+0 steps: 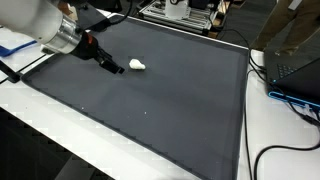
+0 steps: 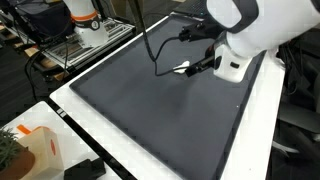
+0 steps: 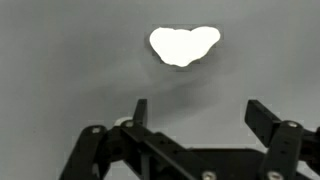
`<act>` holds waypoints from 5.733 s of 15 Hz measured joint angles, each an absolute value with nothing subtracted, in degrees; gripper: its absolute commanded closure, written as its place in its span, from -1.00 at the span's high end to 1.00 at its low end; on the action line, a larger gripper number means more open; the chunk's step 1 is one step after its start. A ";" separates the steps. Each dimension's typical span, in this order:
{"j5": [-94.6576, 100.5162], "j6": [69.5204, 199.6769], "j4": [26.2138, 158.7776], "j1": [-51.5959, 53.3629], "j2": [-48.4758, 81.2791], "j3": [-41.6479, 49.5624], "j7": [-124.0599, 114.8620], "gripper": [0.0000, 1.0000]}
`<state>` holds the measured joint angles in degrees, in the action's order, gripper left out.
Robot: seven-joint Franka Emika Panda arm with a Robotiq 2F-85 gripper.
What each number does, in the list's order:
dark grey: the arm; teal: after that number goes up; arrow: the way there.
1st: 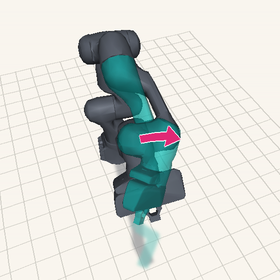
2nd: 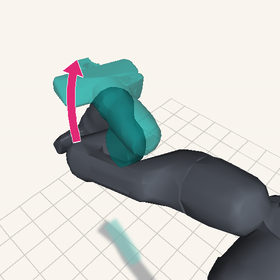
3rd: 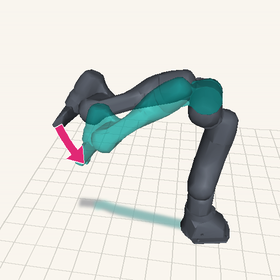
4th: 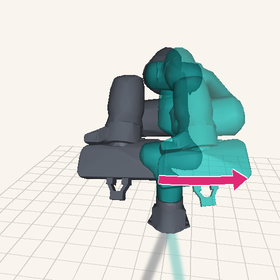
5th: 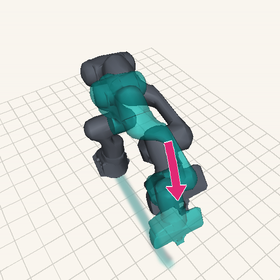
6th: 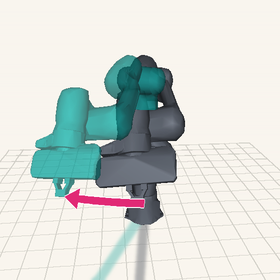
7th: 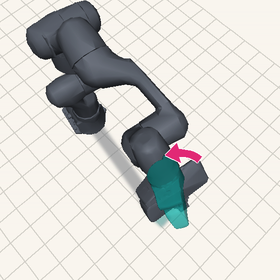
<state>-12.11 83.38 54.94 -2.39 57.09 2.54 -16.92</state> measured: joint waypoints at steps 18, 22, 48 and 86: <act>-11.18 101.74 94.33 3.35 23.68 1.15 -16.91 1.00; -11.13 102.02 94.94 3.33 23.46 1.23 -16.91 1.00; -8.16 116.00 131.25 6.93 -5.15 -5.68 -26.89 1.00; -24.23 113.12 131.88 6.71 -6.06 -5.61 -16.11 0.70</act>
